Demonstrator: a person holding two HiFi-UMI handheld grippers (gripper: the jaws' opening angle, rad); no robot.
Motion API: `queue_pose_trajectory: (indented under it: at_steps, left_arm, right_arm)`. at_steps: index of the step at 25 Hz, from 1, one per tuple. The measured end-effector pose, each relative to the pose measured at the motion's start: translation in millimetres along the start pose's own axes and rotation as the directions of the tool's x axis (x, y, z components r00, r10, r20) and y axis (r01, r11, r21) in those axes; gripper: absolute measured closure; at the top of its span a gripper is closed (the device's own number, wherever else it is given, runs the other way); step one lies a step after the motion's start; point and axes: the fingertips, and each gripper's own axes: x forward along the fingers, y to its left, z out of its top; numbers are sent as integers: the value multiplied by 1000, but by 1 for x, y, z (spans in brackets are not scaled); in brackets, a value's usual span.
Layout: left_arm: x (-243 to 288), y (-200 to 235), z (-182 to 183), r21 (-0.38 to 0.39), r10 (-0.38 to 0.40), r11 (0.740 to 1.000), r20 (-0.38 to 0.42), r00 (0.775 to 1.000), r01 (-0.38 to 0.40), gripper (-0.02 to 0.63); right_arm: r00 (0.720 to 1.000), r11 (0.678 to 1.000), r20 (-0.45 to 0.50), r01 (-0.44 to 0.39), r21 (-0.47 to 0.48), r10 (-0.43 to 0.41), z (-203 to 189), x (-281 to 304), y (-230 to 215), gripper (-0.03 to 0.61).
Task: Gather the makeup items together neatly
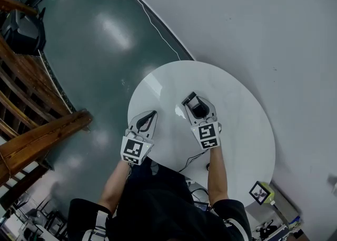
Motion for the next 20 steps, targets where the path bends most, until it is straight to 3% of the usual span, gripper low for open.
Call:
queue_pose_trajectory:
  at_steps: [6,20]
  left_arm:
    - [-2,7,0,-10,20,1000,5,1000,-20,597]
    - [1,19,0,-38,48,998,5,999,-48,597]
  right_arm:
    - [999,999,-33,-43,-28,43,-7,11,7,296]
    - [990,995,-134,-61,-83,49,-24,30,3,278]
